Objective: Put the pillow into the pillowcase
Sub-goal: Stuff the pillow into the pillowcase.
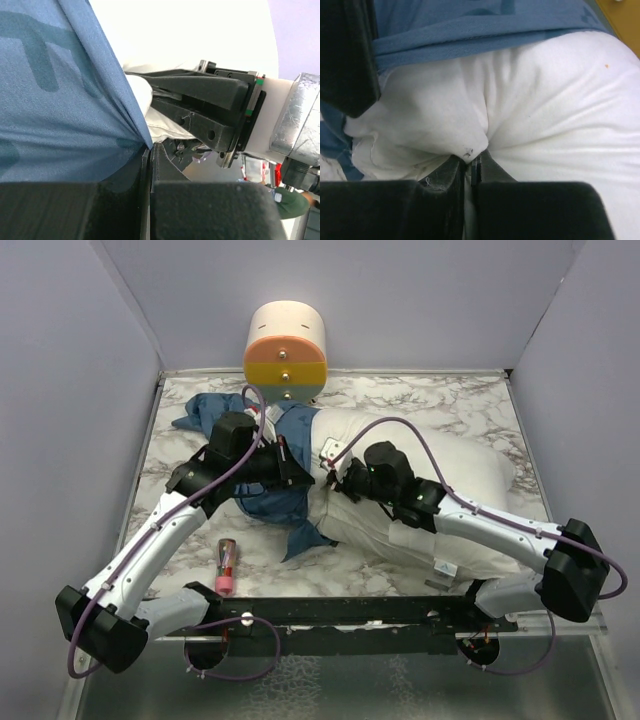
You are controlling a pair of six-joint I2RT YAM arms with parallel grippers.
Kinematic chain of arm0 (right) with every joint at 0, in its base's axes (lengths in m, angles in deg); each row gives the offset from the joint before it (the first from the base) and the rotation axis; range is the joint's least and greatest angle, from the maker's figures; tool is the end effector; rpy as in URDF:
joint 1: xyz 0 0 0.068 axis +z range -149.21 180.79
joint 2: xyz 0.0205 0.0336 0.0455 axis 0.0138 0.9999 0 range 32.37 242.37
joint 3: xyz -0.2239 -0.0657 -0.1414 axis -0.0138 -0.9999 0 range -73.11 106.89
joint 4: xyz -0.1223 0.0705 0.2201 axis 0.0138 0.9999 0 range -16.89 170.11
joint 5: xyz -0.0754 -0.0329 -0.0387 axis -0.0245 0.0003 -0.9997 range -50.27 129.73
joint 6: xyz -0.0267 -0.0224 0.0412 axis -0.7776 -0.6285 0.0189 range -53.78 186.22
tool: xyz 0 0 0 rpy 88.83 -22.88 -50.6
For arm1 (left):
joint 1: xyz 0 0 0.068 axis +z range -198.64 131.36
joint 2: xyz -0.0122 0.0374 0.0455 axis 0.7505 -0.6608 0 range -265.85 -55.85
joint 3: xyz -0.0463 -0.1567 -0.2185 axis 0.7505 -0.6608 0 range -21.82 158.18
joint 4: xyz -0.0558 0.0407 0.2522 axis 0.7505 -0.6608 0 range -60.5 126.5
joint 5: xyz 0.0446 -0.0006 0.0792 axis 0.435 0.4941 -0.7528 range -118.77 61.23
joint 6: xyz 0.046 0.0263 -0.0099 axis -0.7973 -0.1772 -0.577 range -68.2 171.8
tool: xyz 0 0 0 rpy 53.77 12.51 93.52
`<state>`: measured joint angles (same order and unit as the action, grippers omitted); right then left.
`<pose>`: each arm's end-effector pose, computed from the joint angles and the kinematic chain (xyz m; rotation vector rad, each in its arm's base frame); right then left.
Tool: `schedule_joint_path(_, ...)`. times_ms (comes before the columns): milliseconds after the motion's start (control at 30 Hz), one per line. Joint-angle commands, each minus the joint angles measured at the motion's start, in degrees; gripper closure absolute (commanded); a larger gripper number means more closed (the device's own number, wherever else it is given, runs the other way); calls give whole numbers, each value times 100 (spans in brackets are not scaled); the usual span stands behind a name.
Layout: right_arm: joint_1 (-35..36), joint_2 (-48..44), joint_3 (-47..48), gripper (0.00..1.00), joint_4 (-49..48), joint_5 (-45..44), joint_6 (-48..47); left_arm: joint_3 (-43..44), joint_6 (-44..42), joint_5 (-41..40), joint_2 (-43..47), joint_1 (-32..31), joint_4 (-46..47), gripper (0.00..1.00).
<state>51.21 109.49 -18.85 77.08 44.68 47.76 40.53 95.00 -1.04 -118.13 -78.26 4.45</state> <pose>0.1938 0.2392 0.2816 -1.2127 1.6716 0.4353 0.1932 -0.1289 0.3517 0.0409 2.3276 -1.2173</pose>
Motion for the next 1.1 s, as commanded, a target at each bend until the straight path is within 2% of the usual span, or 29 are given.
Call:
schedule_joint_path(0, -23, 293, -69, 99, -1164, -985, 628, 552, 621, 832, -134, -74, 780, 100)
schedule_joint_path(133, -23, 372, 200, 99, -1712, -988, 1063, 443, 1041, 939, -188, -78, 1358, 100)
schedule_joint_path(233, -23, 628, 375, 99, -1720, -674, 1308, 7, 1629, 1018, -93, -189, 2181, 100)
schedule_joint_path(300, -27, 772, 302, 99, -1696, -438, 1640, -249, 1730, 933, 18, -243, 2351, 100)
schedule_joint_path(433, -25, 870, -365, 99, -1891, 605, 2375, -1043, 1278, 608, 383, -246, 1753, 100)
schedule_joint_path(533, -23, 662, -820, 94, -2030, 1581, 2770, -1722, 962, 229, 721, -246, 1146, 97)
schedule_joint_path(633, -23, 75, -1113, 80, -1671, 2088, 2754, -1850, 731, -276, 1135, -241, 533, 69)
schedule_joint_path(700, -23, -579, -1295, 64, -1420, 2213, 2585, -1557, 466, -601, 1370, -223, 88, 52)
schedule_joint_path(767, -23, -1284, -1380, 47, -1199, 2308, 2465, -1077, 98, -880, 1476, -213, -410, 41)
schedule_joint_path(900, -23, -2289, -922, 20, -590, 2292, 2029, 335, -715, -923, 1152, -202, -1318, 38)
schedule_joint_path(967, -23, -2306, -402, 12, -228, 1974, 1851, 965, -1083, -963, 756, -195, -1759, 38)
schedule_joint_path(1067, -29, -1813, 485, 2, 373, 912, 1866, 2022, -1567, -1216, 133, -193, -2081, 38)
